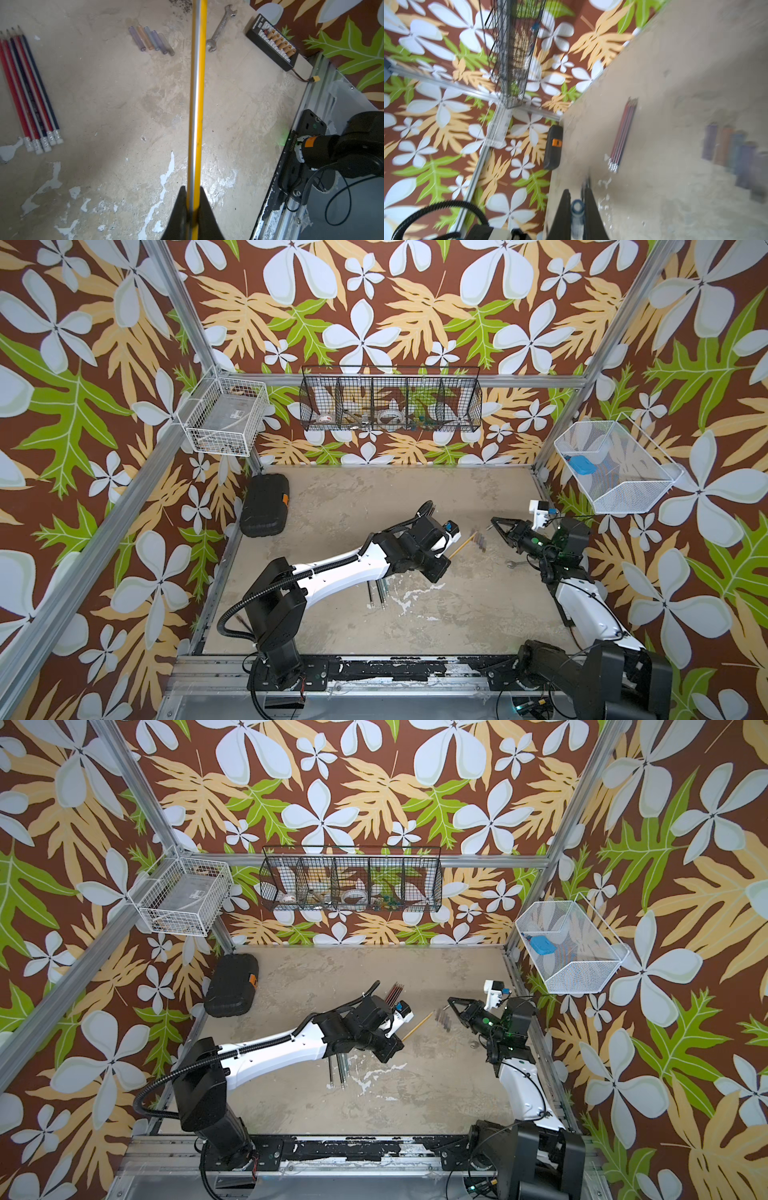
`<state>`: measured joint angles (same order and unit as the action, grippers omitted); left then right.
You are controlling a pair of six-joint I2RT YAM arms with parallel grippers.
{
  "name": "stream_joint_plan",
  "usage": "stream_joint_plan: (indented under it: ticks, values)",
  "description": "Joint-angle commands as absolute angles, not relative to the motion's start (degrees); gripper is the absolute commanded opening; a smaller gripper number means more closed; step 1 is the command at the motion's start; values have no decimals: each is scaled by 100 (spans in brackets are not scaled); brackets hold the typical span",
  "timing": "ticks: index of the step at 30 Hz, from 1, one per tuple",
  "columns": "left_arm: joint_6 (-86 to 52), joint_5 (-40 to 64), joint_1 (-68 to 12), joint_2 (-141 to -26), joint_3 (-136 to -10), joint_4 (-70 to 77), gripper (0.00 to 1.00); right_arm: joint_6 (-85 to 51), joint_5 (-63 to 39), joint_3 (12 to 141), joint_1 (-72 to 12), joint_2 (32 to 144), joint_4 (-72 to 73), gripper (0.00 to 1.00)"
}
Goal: Remove the protective cover of the pencils
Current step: Remove the protective sleeve from the pencil, then place the protective sleeve at the center of the board.
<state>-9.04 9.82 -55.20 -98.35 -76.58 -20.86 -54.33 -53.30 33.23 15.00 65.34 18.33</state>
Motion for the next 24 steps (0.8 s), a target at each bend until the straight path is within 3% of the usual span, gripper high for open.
stream_joint_plan:
  ticks: [1,5,9,12,24]
  values:
    - [-989,1069,-5377,-9738,-7660,-2148,0,-5234,-5028,3509,1546,6790,1943,0]
    - [-975,1146,-5291,-9699,-7673,-2152,0,-4891,-4533,3779,1541,7091,1507,0]
    - [-901,1027,-5258,-9576,-7654,-2136,0,-3837,-2743,4178,1465,7450,-17,0]
    - [-913,1083,-5205,-9561,-7664,-2136,0,-3585,-2104,4159,1468,7877,-264,0]
    - [-905,1389,-5123,-9641,-7739,-2188,0,-2977,-2219,4374,1413,9285,-18,0]
